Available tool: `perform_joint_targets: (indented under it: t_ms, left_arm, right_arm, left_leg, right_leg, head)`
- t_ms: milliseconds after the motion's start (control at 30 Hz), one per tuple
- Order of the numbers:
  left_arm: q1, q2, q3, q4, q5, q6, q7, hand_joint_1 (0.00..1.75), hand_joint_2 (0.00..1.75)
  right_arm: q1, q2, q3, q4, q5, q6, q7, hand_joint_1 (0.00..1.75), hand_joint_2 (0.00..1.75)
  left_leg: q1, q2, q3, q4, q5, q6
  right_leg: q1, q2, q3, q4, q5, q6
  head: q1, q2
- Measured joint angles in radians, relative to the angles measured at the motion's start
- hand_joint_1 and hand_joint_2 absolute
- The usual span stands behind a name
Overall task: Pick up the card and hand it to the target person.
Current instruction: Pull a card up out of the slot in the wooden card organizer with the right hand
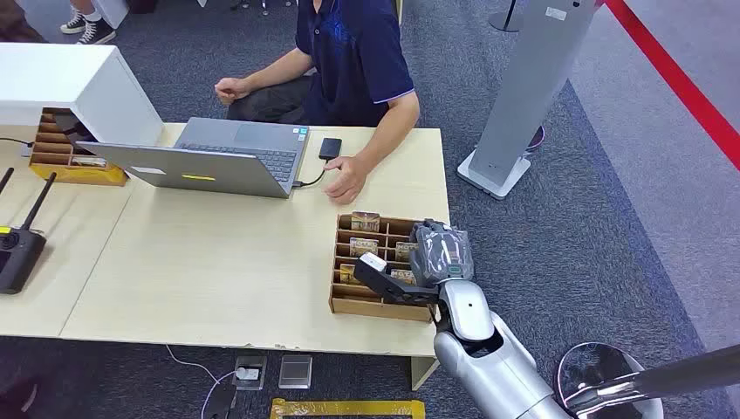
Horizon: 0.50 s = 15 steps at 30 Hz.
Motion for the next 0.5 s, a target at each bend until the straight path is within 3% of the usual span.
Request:
perform_joint_targets:
  t_ms: [500]
  left_arm:
    - [0.0, 0.004, -0.007, 0.0, -0.01, -0.013, -0.016, 0.0, 0.0]
  right_arm:
    - [0.014, -0.002, 0.011, -0.001, 0.036, 0.009, -0.004, 1.15, 1.75]
  left_leg:
    - [0.0, -0.001, 0.0, 0.0, 0.0, 0.0]
  right_leg:
    - [0.0, -0.001, 0.0, 0.0, 0.0, 0.0]
  head:
    - [0.0, 0.0]
